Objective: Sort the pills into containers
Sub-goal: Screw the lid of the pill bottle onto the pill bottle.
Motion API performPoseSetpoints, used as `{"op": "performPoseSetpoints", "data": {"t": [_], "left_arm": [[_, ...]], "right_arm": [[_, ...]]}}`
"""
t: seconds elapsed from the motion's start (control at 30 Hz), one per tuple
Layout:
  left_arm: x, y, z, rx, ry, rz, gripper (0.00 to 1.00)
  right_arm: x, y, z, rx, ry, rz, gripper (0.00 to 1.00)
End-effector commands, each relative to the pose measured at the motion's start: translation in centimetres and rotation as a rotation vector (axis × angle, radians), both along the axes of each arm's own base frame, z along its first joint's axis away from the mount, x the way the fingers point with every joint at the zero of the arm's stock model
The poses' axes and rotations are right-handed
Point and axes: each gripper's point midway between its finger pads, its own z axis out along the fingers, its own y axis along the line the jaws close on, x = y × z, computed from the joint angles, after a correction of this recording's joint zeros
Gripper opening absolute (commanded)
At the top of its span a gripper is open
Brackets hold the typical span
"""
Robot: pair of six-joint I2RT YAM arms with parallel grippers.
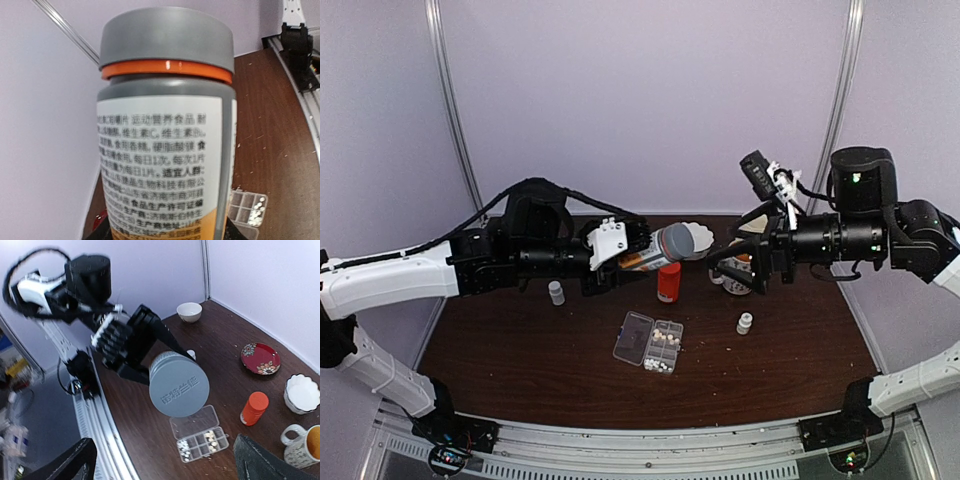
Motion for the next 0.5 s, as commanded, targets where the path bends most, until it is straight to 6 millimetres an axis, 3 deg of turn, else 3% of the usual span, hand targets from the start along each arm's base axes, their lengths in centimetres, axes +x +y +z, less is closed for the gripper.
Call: {"op": "performPoseSetpoints", "data": {"t": [0.0, 0.07, 0.27, 0.37, 0.47], "left_arm": [[-4.0, -0.9, 2.2, -0.122, 0.223, -0.180, 0.00], [-6.0, -1.2, 2.1, -0.144, 0.339, -0.297, 0.00], [-11.1, -0.9, 1.2, -0.107, 0.601, -0.603, 0.01], [-11.7, -0.7, 0.2, -0.059, 0.652, -0.617, 0.02], [-11.7, -0.6, -0.4, -0.026, 0.675, -0.606, 0.02]], "right_arm": [[0.4, -1.3, -5.3, -0.440, -0.331, 0.089, 1.00], [0.6, -0.9, -5.3, -0.456, -0.360, 0.106, 1.00], [-1.5, 0.9, -5.2, -0.448, -0.519, 0.332, 1.00], [-3.3, 1.3, -5.1, -0.409, -0.598, 0.451, 1.00], [-3.7, 1.5, -4.6, -0.380, -0.655, 0.474, 1.00]]}}
